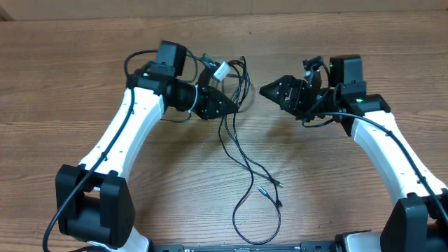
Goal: Untangle cables
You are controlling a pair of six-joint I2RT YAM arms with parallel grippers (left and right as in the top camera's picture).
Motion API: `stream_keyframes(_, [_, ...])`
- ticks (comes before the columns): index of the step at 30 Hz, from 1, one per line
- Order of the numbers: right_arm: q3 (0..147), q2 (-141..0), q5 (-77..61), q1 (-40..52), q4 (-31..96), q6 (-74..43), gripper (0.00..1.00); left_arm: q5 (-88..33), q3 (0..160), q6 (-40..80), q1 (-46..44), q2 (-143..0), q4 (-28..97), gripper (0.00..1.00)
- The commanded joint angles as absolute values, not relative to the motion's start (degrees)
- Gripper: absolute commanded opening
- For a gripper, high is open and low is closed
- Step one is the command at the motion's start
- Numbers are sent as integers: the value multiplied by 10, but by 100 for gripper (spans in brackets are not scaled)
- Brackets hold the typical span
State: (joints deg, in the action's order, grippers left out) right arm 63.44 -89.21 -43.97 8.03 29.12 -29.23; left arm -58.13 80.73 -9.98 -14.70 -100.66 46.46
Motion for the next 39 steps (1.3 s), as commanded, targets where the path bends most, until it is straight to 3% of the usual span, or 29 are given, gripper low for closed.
stream_keyframes(1, [646,-879,-453,122,280,-317,100,-646,812,-129,-146,-992,460,4])
stream_keyframes(9, [646,-879,-425,169,230,-317,99,-640,812,-133,-146,-992,461,4])
stream_keyframes(11, [646,-879,-393,169,228,-317,89,-646,812,-133,-146,-992,461,4])
stream_keyframes(13, [646,-879,-346,169,229,-317,86,-664,812,-133,-146,-992,461,4])
stream_keyframes(26, [646,-880,-111,166,241,-315,90,-800,812,-171,-146,-992,458,4])
stream_keyframes(31, [646,-889,-3,163,301,-317,90,-825,812,-171,-145,-992,435,4])
stream_keyframes(39, [646,-889,22,101,379,-317,90,-825,812,-171,-94,-992,410,4])
